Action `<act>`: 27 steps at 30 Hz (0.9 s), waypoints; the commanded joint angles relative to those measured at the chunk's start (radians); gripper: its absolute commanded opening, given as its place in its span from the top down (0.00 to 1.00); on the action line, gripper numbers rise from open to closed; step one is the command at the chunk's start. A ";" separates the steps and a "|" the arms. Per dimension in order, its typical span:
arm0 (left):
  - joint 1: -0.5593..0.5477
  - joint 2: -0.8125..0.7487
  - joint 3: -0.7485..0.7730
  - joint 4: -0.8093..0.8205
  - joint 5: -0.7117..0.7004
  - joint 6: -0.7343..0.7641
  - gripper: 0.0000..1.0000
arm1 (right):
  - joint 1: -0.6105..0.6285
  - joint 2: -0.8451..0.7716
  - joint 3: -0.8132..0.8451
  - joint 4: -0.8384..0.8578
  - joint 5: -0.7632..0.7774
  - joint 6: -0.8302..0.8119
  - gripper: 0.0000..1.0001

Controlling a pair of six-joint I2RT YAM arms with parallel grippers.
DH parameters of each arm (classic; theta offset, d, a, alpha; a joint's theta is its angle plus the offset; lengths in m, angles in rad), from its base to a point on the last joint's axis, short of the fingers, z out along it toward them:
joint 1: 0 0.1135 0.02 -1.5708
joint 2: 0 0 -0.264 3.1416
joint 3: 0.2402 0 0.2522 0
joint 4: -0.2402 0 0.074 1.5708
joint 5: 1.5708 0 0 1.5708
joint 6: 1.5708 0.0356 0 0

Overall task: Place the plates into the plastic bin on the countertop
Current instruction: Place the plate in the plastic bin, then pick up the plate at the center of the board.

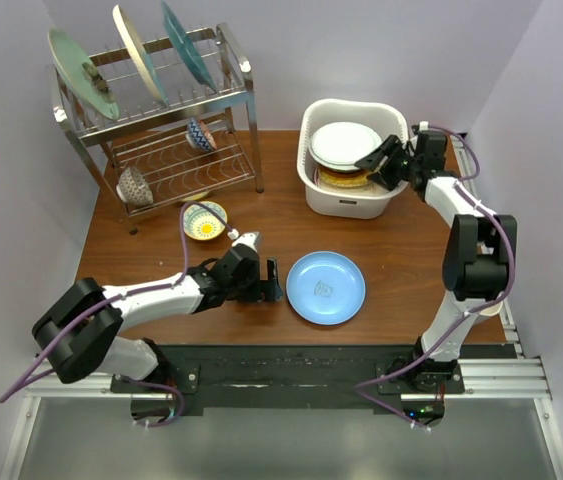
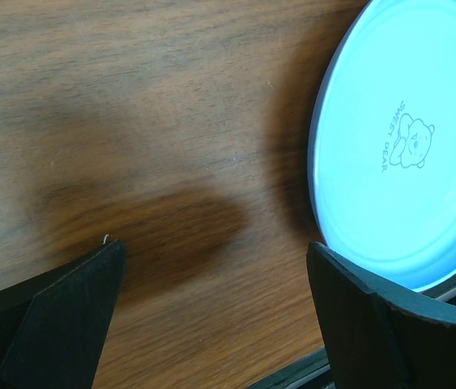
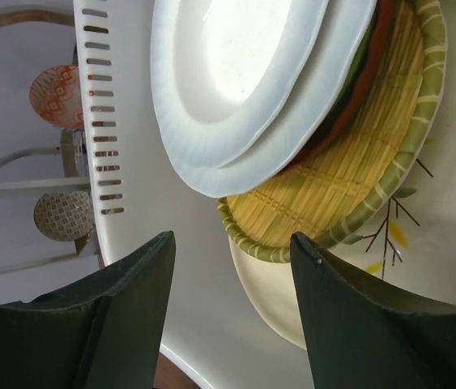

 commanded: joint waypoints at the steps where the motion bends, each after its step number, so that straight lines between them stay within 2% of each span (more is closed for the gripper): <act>1: -0.009 -0.042 0.034 -0.023 -0.046 0.016 0.02 | -0.032 -0.144 -0.039 -0.086 0.023 -0.031 0.37; 11: -0.006 -0.192 -0.010 -0.017 -0.150 -0.030 0.02 | -0.034 -0.386 -0.111 -0.182 -0.021 -0.113 0.36; 16: -0.008 -0.217 -0.046 0.074 -0.097 -0.024 0.01 | -0.032 -0.488 -0.261 -0.224 -0.057 -0.156 0.36; 27: -0.009 -0.090 -0.049 0.203 0.005 -0.029 0.02 | -0.028 -0.689 -0.731 -0.181 -0.093 -0.170 0.37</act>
